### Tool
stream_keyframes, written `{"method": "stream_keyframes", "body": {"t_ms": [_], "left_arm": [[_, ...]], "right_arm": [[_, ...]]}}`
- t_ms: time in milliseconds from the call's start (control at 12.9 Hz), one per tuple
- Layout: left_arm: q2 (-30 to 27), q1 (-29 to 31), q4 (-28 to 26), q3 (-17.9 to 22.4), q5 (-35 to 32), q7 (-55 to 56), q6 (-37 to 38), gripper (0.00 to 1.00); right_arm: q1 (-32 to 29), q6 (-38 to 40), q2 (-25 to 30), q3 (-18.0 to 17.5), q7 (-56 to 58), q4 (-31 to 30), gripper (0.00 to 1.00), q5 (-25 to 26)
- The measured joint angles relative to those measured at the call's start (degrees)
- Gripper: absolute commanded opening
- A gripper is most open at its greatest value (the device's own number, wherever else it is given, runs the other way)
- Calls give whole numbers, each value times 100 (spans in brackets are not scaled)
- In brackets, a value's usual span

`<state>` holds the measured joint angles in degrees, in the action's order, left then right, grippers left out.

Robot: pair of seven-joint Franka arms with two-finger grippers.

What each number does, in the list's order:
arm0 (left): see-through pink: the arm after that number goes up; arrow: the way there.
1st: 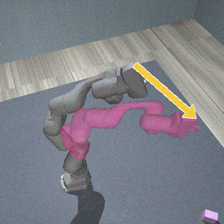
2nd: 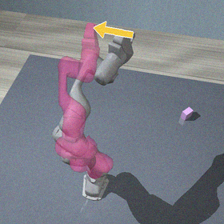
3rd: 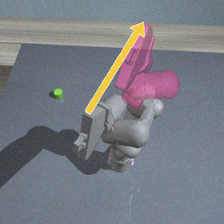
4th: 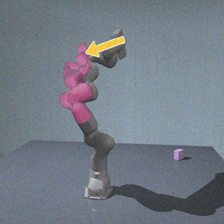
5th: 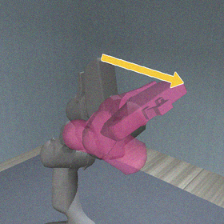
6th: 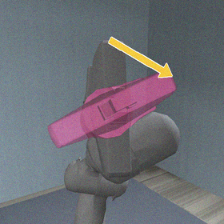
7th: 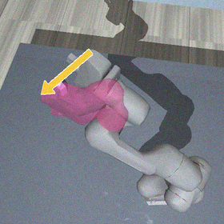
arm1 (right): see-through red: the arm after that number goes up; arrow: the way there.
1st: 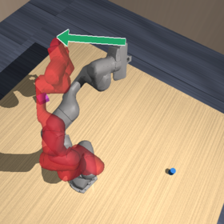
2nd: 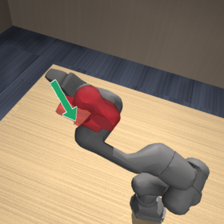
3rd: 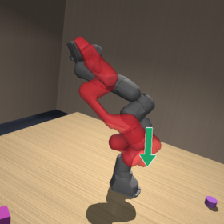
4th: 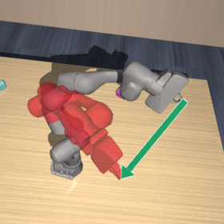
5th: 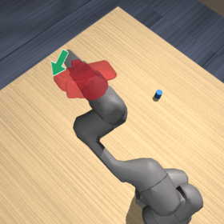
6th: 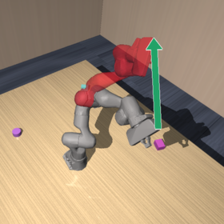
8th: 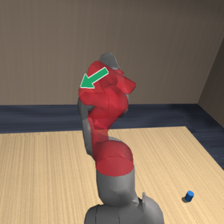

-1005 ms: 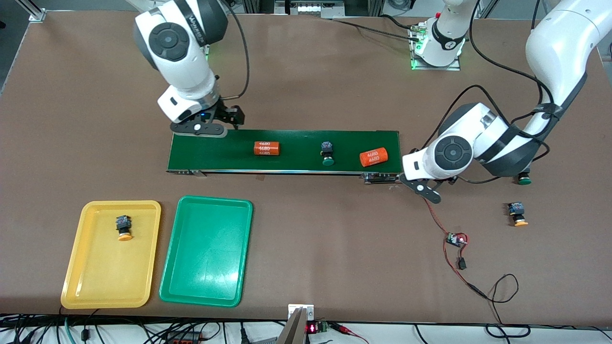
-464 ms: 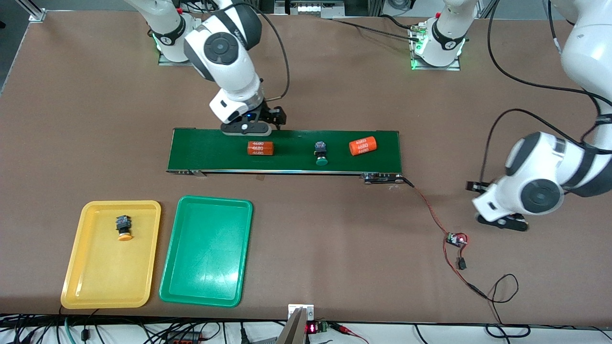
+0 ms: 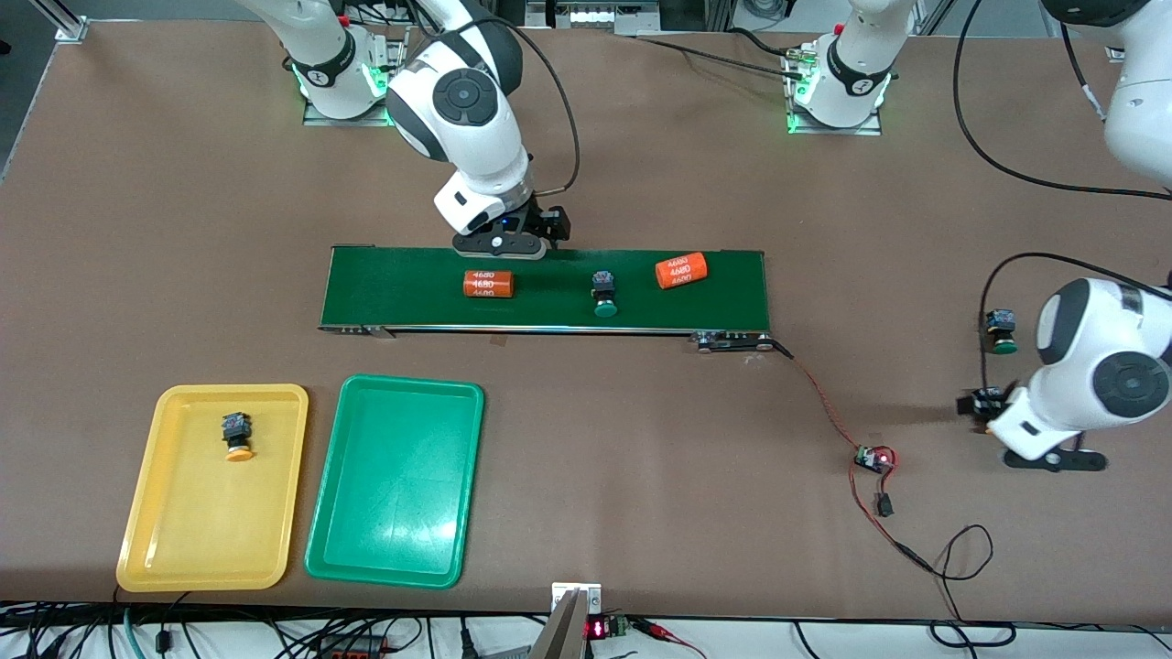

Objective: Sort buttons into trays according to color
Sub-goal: 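Grasp the yellow button with the left gripper while the right gripper grasps the green button, then place the yellow button on the belt while the right gripper lifts the green button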

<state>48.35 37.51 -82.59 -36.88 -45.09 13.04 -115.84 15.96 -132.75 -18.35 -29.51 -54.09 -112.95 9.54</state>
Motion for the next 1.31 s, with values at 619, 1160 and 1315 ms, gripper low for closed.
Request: {"method": "stream_keyframes", "body": {"t_ms": [619,1160,1315], "left_arm": [[747,509,-40,48,6,-393,-640,31],[618,582,16,-791,700,-425,380,26],[479,586,16,-1244,1149,-369,1113,26]], "right_arm": [[115,-156,-279,0,-49,53,100,583],[119,-322,-515,9,-60,122,100,657],[119,-321,-623,30,-249,220,100,655]]}}
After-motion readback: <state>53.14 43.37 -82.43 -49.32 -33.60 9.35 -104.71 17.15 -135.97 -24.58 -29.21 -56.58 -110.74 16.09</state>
